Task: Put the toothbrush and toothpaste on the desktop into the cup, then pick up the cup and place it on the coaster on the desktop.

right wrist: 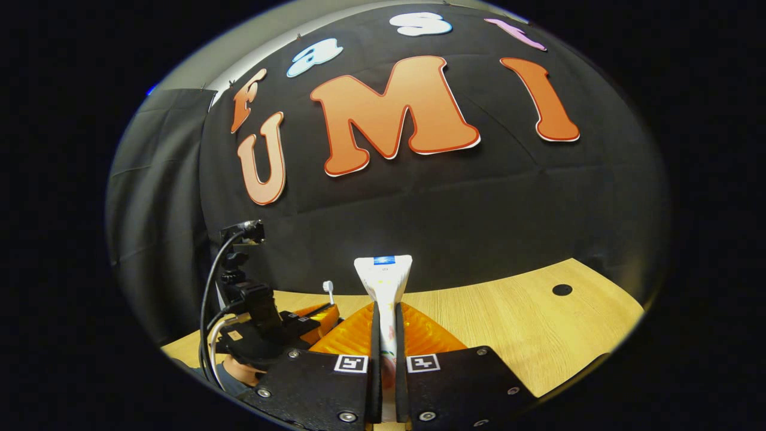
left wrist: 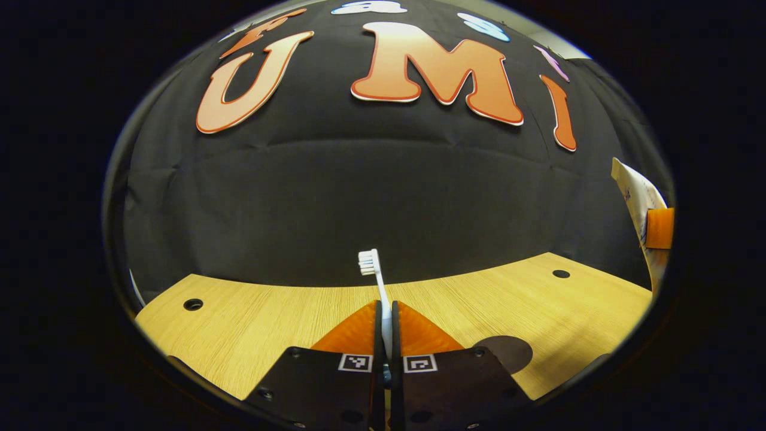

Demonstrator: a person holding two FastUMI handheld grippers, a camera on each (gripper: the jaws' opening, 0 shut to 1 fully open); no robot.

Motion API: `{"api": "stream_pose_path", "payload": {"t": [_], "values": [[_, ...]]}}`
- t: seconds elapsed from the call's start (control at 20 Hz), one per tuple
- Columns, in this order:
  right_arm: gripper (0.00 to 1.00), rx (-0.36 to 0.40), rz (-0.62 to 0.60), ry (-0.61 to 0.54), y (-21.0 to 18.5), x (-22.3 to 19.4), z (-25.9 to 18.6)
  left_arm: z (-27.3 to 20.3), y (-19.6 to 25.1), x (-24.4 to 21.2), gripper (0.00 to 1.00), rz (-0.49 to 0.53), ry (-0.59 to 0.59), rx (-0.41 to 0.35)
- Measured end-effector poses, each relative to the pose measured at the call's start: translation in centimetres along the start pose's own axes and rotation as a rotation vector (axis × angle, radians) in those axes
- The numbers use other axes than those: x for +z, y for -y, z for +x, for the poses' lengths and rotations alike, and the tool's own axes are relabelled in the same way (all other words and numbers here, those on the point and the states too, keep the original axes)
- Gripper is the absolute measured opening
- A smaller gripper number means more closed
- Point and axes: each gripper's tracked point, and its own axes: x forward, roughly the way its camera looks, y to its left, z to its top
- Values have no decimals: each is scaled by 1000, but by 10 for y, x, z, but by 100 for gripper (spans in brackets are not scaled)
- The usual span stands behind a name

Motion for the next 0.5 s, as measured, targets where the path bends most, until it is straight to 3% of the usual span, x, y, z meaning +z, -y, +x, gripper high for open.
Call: {"api": "stream_pose_path", "payload": {"t": [0.3, 0.45, 0.5], "values": [[9, 26, 4, 31, -6, 12, 7, -10, -4, -1, 7, -13, -16, 1], [9, 49, 8, 43, -13, 15, 13, -24, -11, -3, 25, -26, -34, -3], [9, 56, 7, 48, -15, 17, 15, -31, -15, -3, 41, -28, -36, -1]]}}
